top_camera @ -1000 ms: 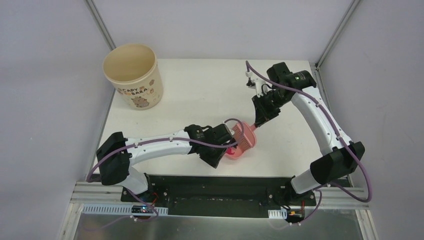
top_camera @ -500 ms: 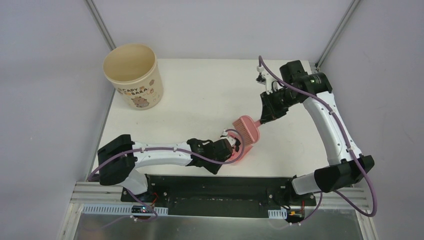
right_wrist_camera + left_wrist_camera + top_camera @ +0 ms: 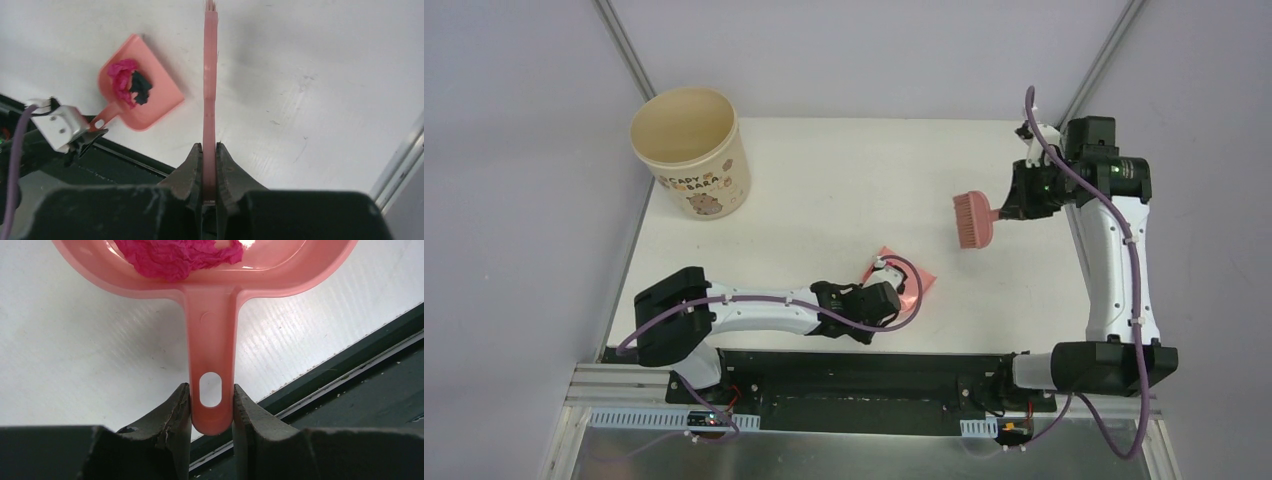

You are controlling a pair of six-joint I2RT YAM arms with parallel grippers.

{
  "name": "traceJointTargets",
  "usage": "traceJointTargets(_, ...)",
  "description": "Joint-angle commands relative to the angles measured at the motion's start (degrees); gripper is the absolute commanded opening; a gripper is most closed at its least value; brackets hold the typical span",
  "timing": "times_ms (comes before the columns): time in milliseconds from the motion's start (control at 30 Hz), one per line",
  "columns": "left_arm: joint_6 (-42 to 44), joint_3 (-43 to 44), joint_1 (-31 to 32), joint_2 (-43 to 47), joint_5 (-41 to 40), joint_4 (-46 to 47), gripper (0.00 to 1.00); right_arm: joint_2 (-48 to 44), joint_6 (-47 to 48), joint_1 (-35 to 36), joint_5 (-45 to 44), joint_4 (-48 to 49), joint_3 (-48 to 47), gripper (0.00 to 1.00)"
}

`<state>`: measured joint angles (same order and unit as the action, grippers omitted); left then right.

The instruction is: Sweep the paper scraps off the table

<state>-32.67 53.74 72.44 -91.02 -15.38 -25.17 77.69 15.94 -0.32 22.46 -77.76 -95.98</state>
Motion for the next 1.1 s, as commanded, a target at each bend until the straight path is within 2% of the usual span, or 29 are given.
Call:
traceJointTargets(0, -2.0, 2.5, 0.6, 2.3, -3.0, 0.3, 0.0, -4.7, -0.5, -6.0, -2.5, 9.2, 5.8, 0.0)
traceJointTargets(200, -0.7, 7.0, 0.5, 5.6, -5.3, -6.7, 0.0, -16.4, -0.1, -11.4, -9.8, 20.8, 24.9, 0.0)
traceJointTargets(400, 2.0, 14.2, -1.4, 7.1, -6.6, -14.9, 0.0, -19.4, -3.6, -11.8, -2.8, 22.2, 32.2, 0.0)
traceJointTargets(567, 4.4, 18.0, -9.1, 9.9, -2.2, -18.5, 0.0, -22.4, -8.3, -11.8, 4.1, 27.4, 37.6, 0.0)
traceJointTargets(700, 9.1, 22.3, -17.0, 12.1, 0.8, -21.5, 0.0, -27.0, -11.3, -12.5, 13.5, 33.8, 43.9, 0.0)
traceJointTargets(800, 12.0, 26.5, -21.2, 12.6, 0.4, -24.1, 0.0, -29.9, -10.5, -13.7, 18.6, 33.6, 46.0, 0.0)
traceJointTargets(1067, 15.0, 34.6, -28.5, 10.9, 0.1, -27.3, 0.0, -29.8, -10.7, -15.1, 19.5, 33.9, 46.2, 0.0)
